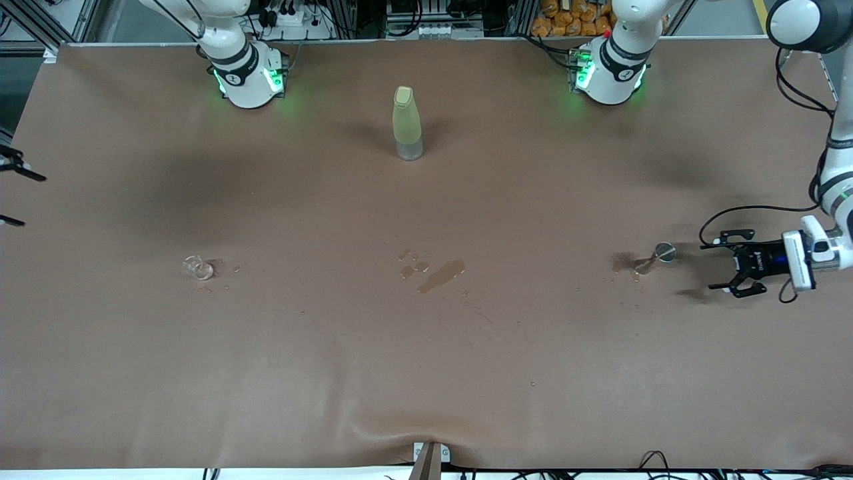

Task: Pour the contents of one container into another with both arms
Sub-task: 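Grasp the steel jigger with the left gripper while the right gripper grasps the beaker, then lift the jigger with the left gripper while the right gripper lifts the beaker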

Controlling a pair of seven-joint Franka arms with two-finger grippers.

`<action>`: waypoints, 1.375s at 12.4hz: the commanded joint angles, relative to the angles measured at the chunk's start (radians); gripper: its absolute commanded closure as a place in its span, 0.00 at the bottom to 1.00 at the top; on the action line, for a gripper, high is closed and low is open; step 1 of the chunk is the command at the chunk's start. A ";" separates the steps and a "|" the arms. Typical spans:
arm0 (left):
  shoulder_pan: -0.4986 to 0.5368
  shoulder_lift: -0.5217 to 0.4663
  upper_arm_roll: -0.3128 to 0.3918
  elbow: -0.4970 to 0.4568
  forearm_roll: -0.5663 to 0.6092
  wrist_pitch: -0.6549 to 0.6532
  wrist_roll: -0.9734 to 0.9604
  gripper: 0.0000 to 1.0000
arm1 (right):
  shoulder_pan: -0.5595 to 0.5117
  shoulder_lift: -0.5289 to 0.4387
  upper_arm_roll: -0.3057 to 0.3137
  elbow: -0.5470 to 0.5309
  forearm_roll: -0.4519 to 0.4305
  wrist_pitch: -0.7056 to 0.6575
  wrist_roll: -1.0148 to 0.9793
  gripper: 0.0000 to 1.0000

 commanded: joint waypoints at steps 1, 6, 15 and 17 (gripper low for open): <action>0.011 0.036 -0.007 0.001 -0.049 -0.054 0.066 0.00 | -0.007 0.108 -0.040 0.016 0.151 -0.015 -0.165 0.00; -0.001 0.118 -0.016 -0.008 -0.146 -0.094 0.177 0.00 | -0.007 0.296 -0.075 0.016 0.380 -0.110 -0.379 0.00; -0.044 0.145 -0.040 -0.008 -0.169 -0.109 0.202 0.07 | -0.017 0.546 -0.075 0.019 0.645 -0.233 -0.638 0.00; -0.046 0.150 -0.046 -0.008 -0.171 -0.109 0.215 0.14 | -0.028 0.583 -0.075 0.023 0.677 -0.260 -0.661 0.00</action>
